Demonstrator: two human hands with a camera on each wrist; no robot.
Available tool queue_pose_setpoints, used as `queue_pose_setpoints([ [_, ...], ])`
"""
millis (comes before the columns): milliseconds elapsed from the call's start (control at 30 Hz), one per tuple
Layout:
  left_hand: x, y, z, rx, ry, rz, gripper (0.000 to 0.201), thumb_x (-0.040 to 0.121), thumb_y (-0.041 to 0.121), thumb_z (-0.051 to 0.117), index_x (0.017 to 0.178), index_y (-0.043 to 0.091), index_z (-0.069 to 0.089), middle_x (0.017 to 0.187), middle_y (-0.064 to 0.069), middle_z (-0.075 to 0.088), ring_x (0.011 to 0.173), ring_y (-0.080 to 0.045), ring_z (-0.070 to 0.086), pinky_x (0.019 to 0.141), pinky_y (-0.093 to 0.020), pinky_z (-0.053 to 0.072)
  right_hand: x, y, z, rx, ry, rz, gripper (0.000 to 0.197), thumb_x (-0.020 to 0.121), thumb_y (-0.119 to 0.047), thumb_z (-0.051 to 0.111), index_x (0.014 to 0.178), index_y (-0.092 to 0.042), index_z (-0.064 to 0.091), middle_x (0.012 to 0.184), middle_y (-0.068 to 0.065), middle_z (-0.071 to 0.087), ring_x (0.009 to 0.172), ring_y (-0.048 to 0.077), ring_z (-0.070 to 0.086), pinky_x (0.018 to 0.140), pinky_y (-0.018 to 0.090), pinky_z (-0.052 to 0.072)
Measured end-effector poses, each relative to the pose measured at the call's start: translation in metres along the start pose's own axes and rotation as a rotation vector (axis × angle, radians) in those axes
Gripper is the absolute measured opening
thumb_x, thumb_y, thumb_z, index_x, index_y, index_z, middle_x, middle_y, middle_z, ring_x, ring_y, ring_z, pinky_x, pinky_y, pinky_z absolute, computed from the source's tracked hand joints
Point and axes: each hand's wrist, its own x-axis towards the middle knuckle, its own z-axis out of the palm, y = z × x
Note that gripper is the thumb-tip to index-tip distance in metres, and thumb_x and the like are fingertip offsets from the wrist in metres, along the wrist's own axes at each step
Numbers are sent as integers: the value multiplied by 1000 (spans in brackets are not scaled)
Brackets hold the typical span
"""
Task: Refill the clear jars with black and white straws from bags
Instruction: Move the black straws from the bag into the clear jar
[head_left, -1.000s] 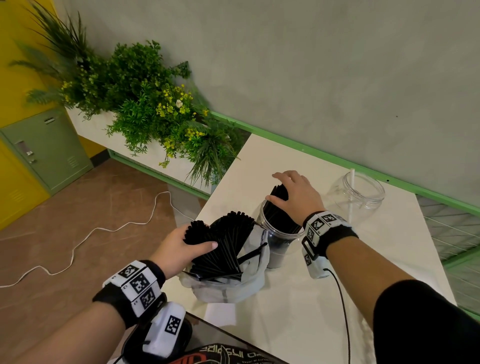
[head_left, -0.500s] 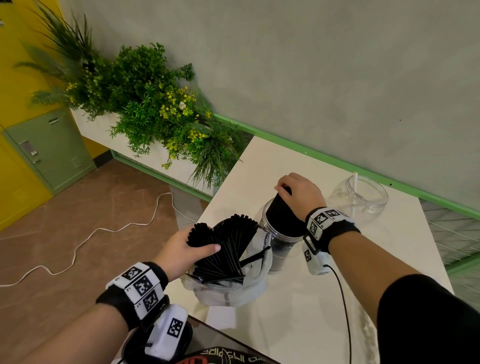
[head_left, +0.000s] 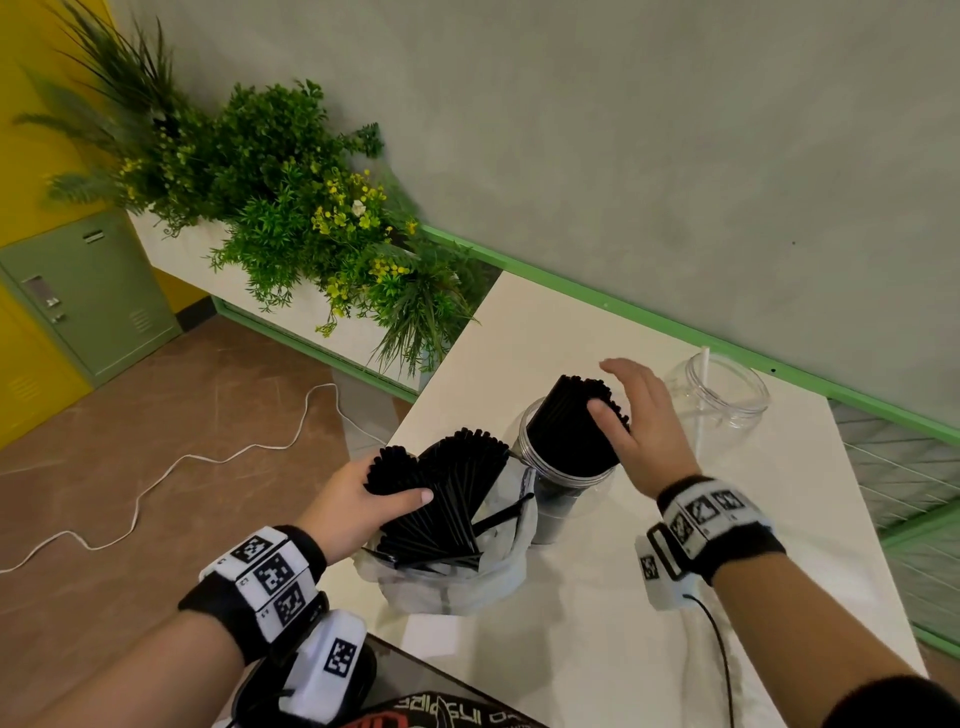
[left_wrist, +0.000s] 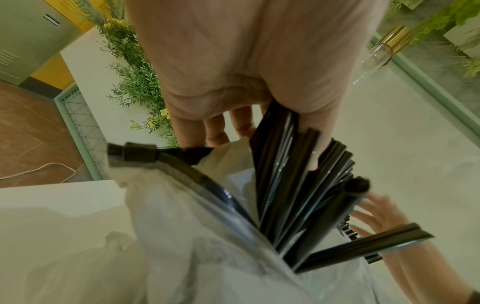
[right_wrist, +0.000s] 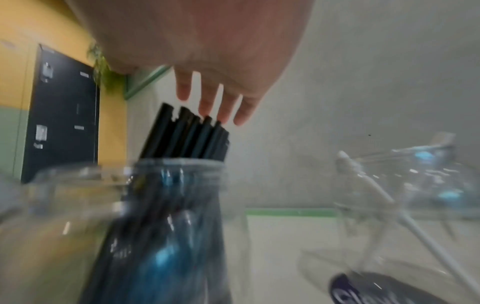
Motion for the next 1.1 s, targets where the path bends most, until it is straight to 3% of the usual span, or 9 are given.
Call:
queue_pose_setpoints([
  [233, 0, 0, -1, -2, 19, 1, 19, 77, 20, 78, 91, 15, 67, 88, -9, 72, 84, -23, 69, 82, -41, 53, -21, 21, 18, -211, -69, -102, 79, 85, -71, 40, 148, -24, 25, 156, 1, 23, 142, 24, 24, 116, 45, 23],
  [400, 1, 0, -1, -5, 16, -5, 22, 76, 20, 79, 93, 15, 67, 91, -10, 71, 86, -22, 69, 84, -42, 53, 24, 10, 29, -277, -145, -126, 81, 83, -73, 42, 149, -30, 24, 157, -1, 22, 142, 25, 22, 116, 42, 21],
  [467, 1, 0, -1, -10, 16, -5, 23, 76, 20, 79, 94, 16, 67, 90, -6, 72, 86, -19, 69, 84, -40, 53, 35, 5, 32, -260, -210, -99, 71, 84, -66, 49, 143, -29, 37, 148, -1, 37, 133, 23, 34, 111, 39, 32],
  [533, 0, 0, -1, -17, 16, -5, 23, 76, 20, 79, 95, 17, 67, 87, -1, 73, 85, -17, 69, 84, -38, 53, 40, -1, 35, -276, -203, -77, 50, 87, -57, 54, 126, -25, 55, 124, -1, 55, 113, 22, 48, 92, 37, 46],
  [633, 0, -1, 0, -30, -1, 1, 26, 74, 24, 81, 96, 18, 67, 85, 2, 73, 85, -15, 69, 83, -37, 54, 46, -8, 37, -329, -61, -152, 36, 89, -51, 56, 100, -18, 66, 95, 0, 62, 91, 23, 54, 71, 34, 49],
  [733, 0, -2, -1, -37, -14, 8, 48, 58, 45, 80, 95, 18, 67, 86, 0, 73, 85, -16, 70, 81, -35, 54, 56, -12, 33, -360, 21, -169, 31, 88, -46, 61, 93, -16, 68, 87, 1, 62, 85, 24, 53, 69, 35, 48],
  [833, 0, -3, -1, -43, -10, 3, 55, 53, 50, 77, 94, 16, 67, 82, 1, 71, 82, -15, 69, 78, -33, 53, 60, -9, 31, -457, -47, -109, 36, 88, -48, 60, 103, -16, 67, 100, 5, 60, 96, 29, 49, 81, 42, 46],
  [933, 0, -2, 1, -30, -8, 0, 40, 64, 37, 83, 94, 16, 67, 81, 2, 71, 80, -13, 69, 75, -29, 54, 57, -5, 33, -437, -171, -22, 43, 91, -48, 56, 123, -20, 56, 120, 4, 54, 108, 29, 48, 89, 42, 45],
  [1100, 0, 0, 3, -5, -1, 1, 23, 76, 20, 78, 95, 14, 67, 80, 2, 71, 78, -10, 68, 71, -24, 51, 54, -5, 26, -424, -135, -139, 50, 93, -41, 56, 139, -25, 45, 134, 6, 49, 117, 31, 47, 92, 44, 46],
])
